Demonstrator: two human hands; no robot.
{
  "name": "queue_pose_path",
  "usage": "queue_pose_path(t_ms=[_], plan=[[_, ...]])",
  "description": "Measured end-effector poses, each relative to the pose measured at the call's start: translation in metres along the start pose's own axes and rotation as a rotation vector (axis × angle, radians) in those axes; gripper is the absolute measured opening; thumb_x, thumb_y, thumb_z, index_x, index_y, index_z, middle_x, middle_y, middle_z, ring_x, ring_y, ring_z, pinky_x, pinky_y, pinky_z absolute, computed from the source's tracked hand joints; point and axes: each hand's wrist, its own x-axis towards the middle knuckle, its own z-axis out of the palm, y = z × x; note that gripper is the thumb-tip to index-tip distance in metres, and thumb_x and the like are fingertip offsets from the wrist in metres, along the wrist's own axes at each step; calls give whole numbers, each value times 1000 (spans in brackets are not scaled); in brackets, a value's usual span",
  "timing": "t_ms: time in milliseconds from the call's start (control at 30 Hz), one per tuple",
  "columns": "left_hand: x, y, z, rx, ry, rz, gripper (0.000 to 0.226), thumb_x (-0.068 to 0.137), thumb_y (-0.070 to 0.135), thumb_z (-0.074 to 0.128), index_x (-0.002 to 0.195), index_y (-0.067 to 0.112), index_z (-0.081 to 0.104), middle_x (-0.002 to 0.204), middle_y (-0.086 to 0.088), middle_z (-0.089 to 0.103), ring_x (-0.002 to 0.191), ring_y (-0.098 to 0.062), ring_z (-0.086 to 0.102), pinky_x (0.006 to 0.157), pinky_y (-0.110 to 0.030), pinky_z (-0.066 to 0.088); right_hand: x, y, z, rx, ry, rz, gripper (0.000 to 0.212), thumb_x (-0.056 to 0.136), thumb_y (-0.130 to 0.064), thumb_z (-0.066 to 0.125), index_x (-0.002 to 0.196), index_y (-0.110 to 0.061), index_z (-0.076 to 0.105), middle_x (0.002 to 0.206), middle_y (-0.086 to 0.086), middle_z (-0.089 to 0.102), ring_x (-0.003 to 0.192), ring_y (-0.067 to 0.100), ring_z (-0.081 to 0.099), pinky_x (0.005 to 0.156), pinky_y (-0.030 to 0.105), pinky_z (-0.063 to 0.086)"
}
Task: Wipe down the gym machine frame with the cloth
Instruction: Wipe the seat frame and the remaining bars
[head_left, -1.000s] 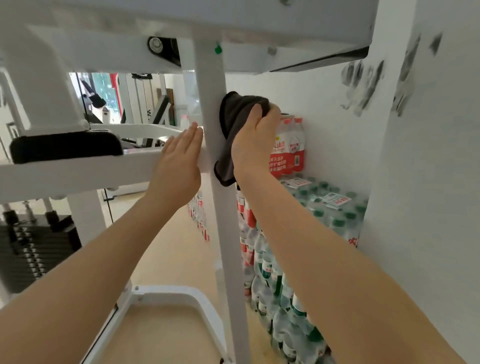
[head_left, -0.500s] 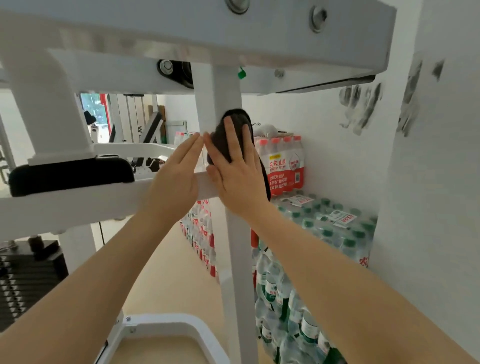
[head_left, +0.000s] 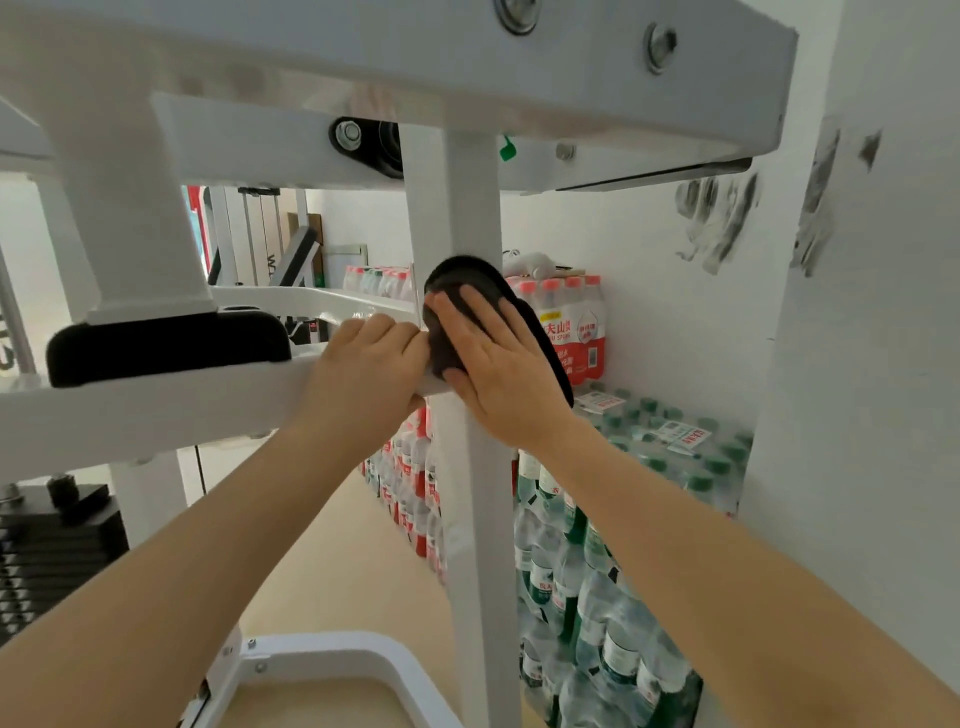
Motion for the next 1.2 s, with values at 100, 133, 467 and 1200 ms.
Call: queue_pose_path(t_ms=[100, 133, 467, 1200], plan=[[1, -2, 1, -76, 6, 10, 46, 54, 15, 87, 92, -1, 67, 89, -17, 68, 82, -37, 62, 75, -46, 50, 33, 14, -12, -29, 66, -14, 47, 92, -28, 41, 135, -9, 48, 143, 11, 43, 134, 36, 34, 110, 50, 25], [2, -3, 1, -87, 6, 14, 47, 53, 15, 88, 92, -1, 67, 88, -17, 68, 81, -37, 62, 75, -46, 50, 40, 17, -14, -25, 88, -26, 46, 91, -28, 42, 132, -10, 51, 142, 12, 43, 134, 37, 34, 110, 51, 25], [-5, -7, -1, -98, 20, 97, 41, 64, 3, 79, 101, -5, 64, 96, -19, 67, 87, -35, 61, 82, -45, 50, -19, -11, 14, 22, 71, 78, 47, 92, -27, 43, 135, -7, 47, 144, 14, 40, 135, 39, 30, 110, 54, 27], [-10, -6, 6, -21, 47, 59, 42, 65, 1, 79, 104, -5, 63, 97, -20, 65, 90, -37, 59, 79, -45, 50, -29, -36, 32, -72, 112, 322, 52, 93, -28, 41, 140, -8, 37, 146, 20, 34, 133, 44, 31, 108, 50, 31]])
